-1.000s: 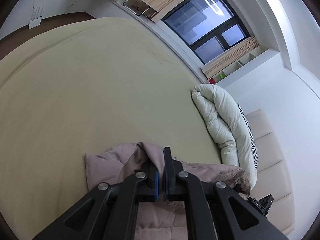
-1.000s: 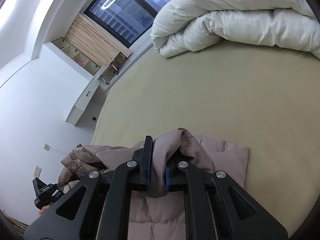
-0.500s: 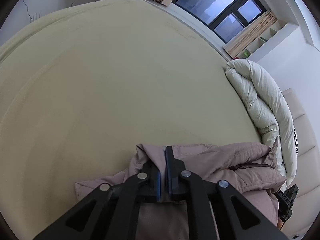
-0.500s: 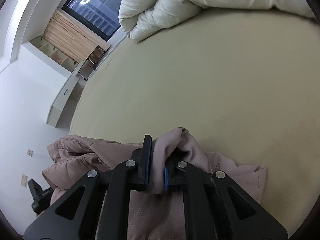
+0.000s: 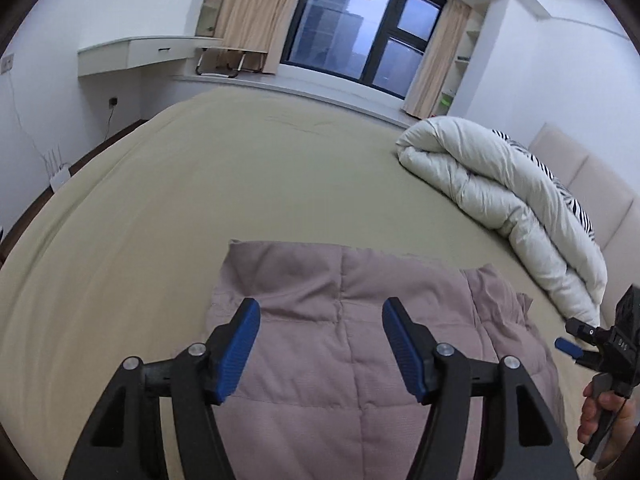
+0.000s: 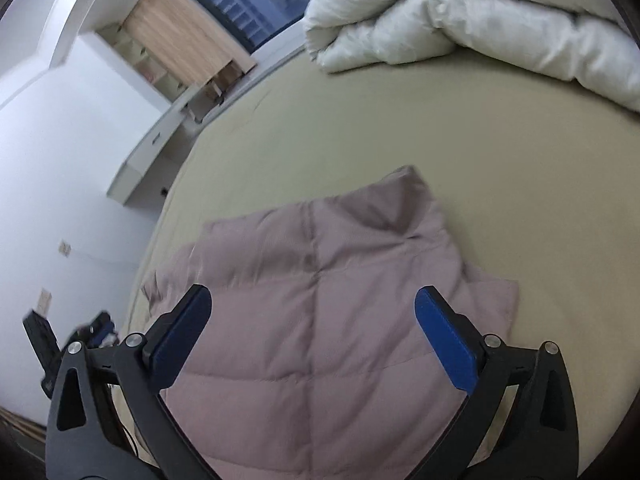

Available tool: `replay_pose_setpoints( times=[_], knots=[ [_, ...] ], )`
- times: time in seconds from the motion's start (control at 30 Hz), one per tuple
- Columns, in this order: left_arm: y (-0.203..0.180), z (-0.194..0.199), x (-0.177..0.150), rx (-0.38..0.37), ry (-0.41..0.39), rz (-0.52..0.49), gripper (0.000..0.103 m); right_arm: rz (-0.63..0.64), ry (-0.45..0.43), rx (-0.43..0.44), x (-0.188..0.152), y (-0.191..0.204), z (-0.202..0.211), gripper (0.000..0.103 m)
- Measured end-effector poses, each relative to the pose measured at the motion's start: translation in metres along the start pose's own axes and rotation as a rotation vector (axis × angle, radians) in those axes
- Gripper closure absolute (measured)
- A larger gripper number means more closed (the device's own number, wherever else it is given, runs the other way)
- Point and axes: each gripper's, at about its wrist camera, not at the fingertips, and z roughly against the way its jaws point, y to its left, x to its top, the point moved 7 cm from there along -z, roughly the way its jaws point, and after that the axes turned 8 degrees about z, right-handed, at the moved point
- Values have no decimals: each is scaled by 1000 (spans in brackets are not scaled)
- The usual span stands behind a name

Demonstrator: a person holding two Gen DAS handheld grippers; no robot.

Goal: Fold large clothes

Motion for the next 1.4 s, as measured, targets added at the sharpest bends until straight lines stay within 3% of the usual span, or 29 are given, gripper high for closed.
replay_pose_setpoints(
  times=[0.17,0.23,0.3,0.37,0.47,0.93,1.4],
  knots=[
    [-29,-44,-10,127,33,-148,37,309,92,-90,-17,96,-38,6],
    [-23,-73,-20,200,84,-186,35,337,142,-133,-20,106,-66,7],
    [-5,-93,-27,220,125,-146,29,334,181,-210,-17,98,-102,7],
    [10,-99,-27,235,112,-111,26,310,200,-213,-13,86,-132,4],
    [10,-106,-26,266,87,-173,23,295,182,-221,-11,76,-149,0],
    [27,-130,-26,255,102,-116,21,182,139,-199,1,27,-177,0],
    [30,-135,-28,245,119,-96,20,165,148,-199,-12,30,-184,0]
  ],
)
